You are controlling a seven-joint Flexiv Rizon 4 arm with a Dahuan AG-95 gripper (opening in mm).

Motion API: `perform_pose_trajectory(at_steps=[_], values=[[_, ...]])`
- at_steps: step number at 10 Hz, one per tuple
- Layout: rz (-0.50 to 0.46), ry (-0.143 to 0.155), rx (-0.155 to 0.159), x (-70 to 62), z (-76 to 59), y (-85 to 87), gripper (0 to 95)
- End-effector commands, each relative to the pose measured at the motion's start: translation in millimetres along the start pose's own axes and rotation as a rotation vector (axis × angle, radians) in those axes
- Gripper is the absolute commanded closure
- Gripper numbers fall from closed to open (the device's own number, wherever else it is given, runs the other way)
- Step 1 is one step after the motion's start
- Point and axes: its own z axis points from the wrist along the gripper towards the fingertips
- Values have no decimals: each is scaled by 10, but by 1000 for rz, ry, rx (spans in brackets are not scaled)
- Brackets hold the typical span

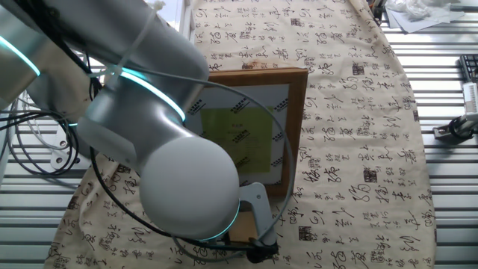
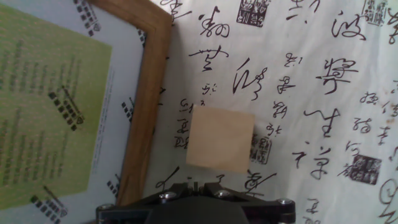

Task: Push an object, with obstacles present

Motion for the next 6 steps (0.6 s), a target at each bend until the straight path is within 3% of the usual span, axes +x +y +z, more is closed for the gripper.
perform_pose_trajectory(at_steps=[1,6], values=[[1,0,-1,16,16,9,950],[-1,0,-2,7,122,9,950]])
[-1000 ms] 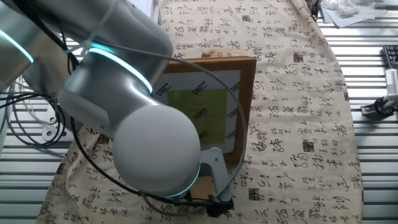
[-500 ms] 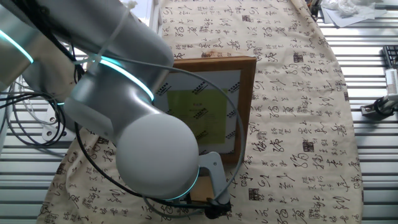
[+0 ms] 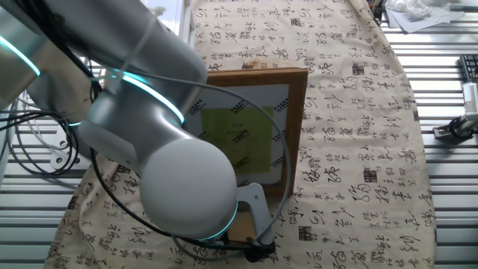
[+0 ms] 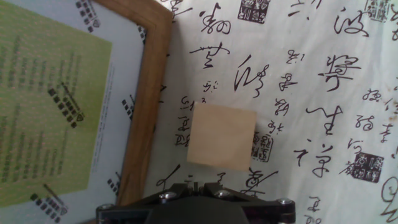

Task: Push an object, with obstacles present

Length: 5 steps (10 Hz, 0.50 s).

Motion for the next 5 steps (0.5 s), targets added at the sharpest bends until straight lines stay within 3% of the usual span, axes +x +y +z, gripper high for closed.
perform_pose_trajectory(at_steps=[1,5], values=[[1,0,0,17,-7,13,950],[9,0,0,55,53,24,950]])
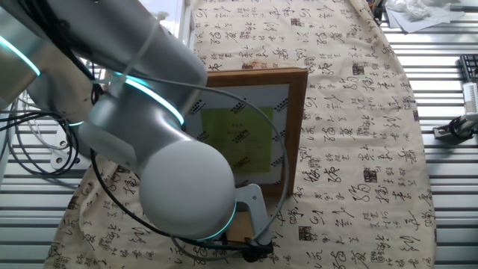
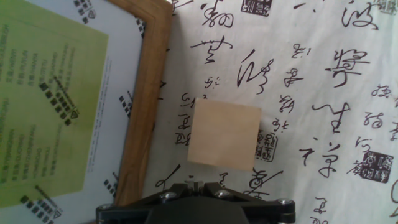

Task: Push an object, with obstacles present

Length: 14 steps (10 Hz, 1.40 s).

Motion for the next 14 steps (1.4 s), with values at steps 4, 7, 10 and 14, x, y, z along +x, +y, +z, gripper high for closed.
perform_pose_trajectory(at_steps=[4,7,10,14], values=[[2,-3,2,27,57,-4,950],[14,-1,2,29,45,-5,950],[23,3,5,35,46,-3,950],[55,4,13,35,41,-3,950]])
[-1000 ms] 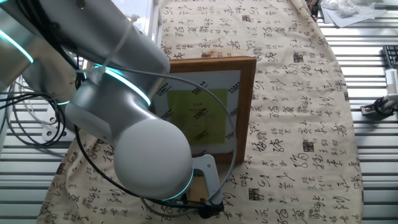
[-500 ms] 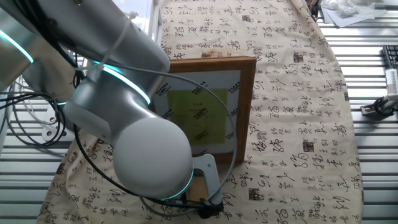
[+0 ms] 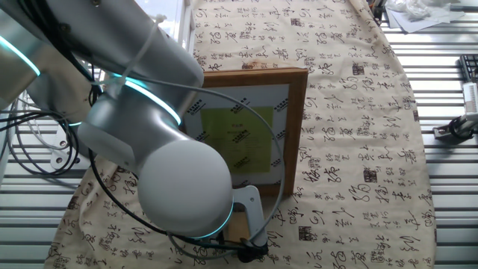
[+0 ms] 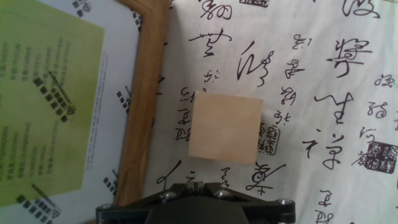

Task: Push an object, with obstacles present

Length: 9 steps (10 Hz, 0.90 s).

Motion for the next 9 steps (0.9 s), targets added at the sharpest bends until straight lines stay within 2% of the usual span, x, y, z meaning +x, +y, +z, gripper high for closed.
perform_pose_trajectory(at_steps=[1,9], values=[[13,0,-3,2,-12,4,950],[55,6,20,-2,-26,2,950]])
